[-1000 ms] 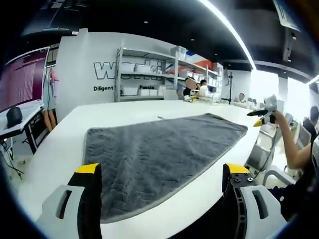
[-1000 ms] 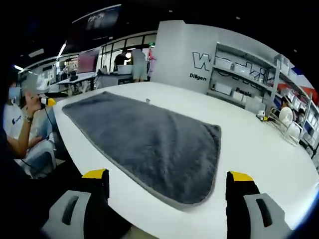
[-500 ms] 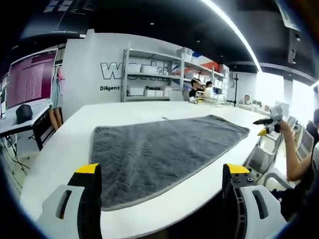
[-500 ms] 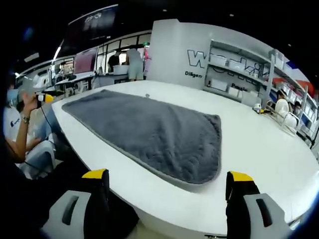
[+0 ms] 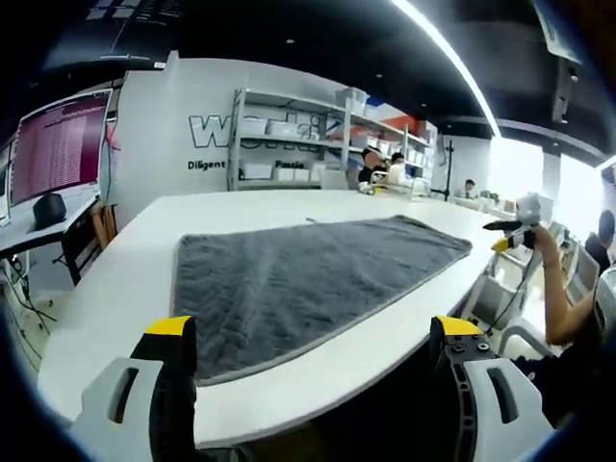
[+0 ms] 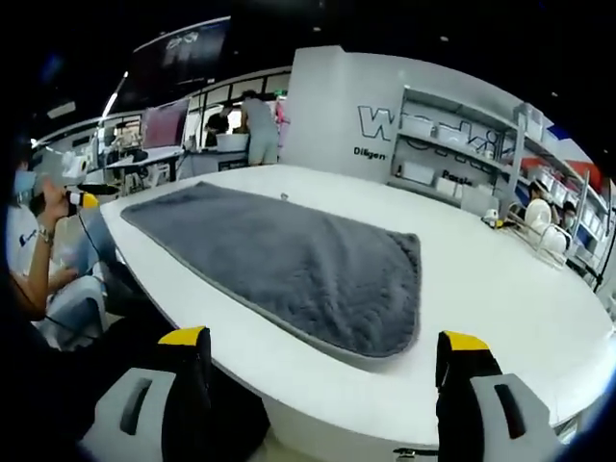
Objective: Open the folded towel by lifting each exposed corner and separating the folded layers until the towel lies flat within the target outline without major curled edges
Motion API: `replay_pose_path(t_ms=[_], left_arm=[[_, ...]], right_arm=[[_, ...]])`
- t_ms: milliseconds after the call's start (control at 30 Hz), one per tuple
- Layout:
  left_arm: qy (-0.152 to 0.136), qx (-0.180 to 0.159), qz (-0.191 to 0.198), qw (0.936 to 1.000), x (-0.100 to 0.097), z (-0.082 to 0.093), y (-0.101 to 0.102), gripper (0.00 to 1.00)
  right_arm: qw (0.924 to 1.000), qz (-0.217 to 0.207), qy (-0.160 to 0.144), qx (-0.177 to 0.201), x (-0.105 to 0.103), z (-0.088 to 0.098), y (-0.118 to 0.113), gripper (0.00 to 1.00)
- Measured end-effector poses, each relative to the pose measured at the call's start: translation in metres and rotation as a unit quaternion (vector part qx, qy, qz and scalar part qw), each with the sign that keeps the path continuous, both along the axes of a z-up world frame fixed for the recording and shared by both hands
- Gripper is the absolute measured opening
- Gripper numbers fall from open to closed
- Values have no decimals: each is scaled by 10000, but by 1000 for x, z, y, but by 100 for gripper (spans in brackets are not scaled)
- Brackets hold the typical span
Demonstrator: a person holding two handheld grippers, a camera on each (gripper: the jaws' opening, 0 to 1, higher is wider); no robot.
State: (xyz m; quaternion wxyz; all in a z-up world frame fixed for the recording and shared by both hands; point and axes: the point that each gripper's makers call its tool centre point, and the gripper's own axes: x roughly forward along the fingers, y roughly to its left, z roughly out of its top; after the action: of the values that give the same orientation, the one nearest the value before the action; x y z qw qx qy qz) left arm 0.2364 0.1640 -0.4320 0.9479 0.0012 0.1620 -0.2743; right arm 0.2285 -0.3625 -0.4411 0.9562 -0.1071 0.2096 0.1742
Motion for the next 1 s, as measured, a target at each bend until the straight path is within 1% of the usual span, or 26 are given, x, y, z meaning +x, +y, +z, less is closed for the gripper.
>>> replay_pose_path(t_ms=[233, 500, 800, 933, 1000], left_arm=[[-22, -57, 105, 9999, -5, 2, 6, 99], [-61, -63, 157, 9998, -8, 4, 11, 99], [-26, -57, 107, 9999, -9, 1, 5, 99], [-56, -258, 106, 9996, -7, 4, 3, 99], [-57, -295, 102, 9995, -7, 4, 2, 99]], right_arm=[[9999, -58, -26, 88, -2, 1, -2, 99], [10000, 3, -31, 84, -2, 0, 1, 99], [9999, -44, -83, 108, -3, 3, -2, 99], [9999, -42, -78, 104, -3, 2, -2, 99], [9999, -28, -84, 101, -4, 3, -1, 99]])
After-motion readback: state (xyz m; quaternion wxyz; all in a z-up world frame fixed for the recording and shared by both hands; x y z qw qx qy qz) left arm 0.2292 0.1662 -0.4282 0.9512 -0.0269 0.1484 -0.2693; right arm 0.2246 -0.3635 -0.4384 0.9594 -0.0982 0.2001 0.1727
